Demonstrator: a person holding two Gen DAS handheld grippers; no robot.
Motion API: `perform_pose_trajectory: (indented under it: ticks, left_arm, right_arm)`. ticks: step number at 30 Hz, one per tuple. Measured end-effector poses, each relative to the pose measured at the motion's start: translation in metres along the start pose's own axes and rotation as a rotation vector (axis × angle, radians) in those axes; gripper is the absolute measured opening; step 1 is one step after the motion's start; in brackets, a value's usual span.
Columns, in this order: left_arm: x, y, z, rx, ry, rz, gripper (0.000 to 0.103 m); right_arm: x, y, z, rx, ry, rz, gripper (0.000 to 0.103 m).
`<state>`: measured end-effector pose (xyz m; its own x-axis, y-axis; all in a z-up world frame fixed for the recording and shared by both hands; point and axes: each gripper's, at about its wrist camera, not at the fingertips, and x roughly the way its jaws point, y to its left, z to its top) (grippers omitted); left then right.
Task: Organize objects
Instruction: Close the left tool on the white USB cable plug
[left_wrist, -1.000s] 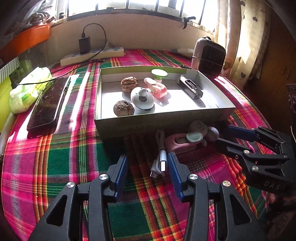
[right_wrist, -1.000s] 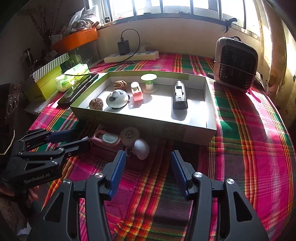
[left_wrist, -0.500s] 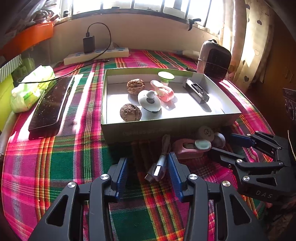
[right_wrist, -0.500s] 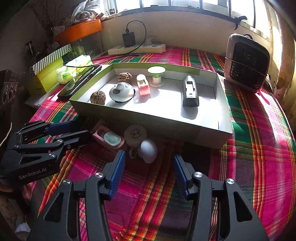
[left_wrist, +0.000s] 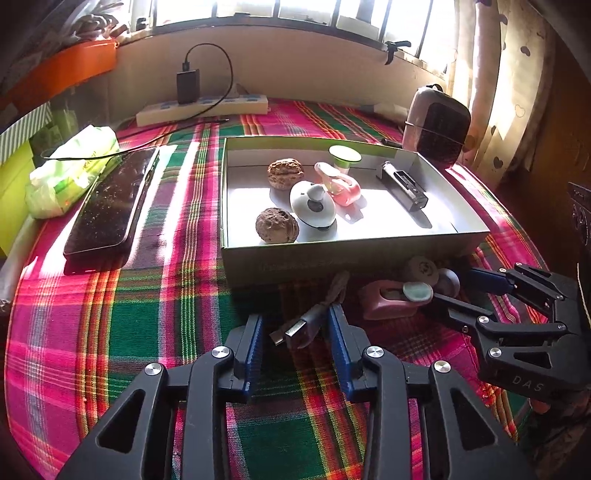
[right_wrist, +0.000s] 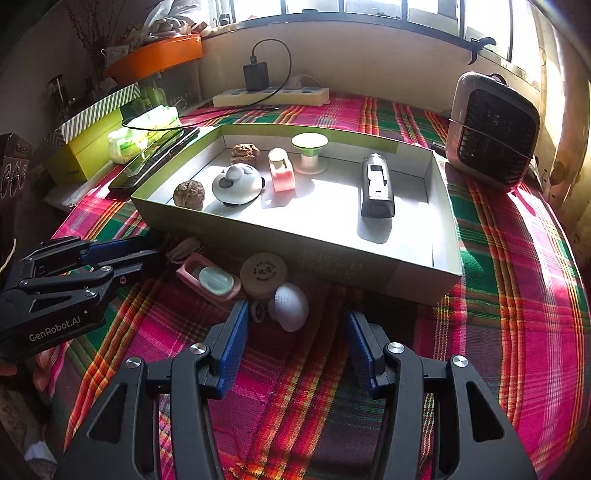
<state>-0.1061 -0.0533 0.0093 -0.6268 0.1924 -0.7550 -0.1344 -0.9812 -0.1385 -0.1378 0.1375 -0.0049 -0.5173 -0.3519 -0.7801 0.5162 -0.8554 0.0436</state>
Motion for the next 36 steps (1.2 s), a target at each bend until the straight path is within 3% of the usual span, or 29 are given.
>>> perform_pose_trajectory:
  ticks: [15, 33, 36]
  left_arm:
    - [0.0037, -0.0047, 0.0039, 0.039, 0.005, 0.008, 0.034]
    - [0.0043, -0.0042, 0.0049, 0.033, 0.004, 0.007, 0.032]
    - [0.0029, -0.0024, 0.0057, 0.026, -0.004, -0.001, 0.023]
  right_arm:
    - [-0.0024, -0.0066, -0.0008, 0.03, -0.008, -0.006, 0.033]
    - [-0.0031, -0.0088, -0.0017, 0.05, -0.011, 0.003, 0.033]
    - [-0.003, -0.0085, -0.0018, 0.05, -0.011, 0.004, 0.033]
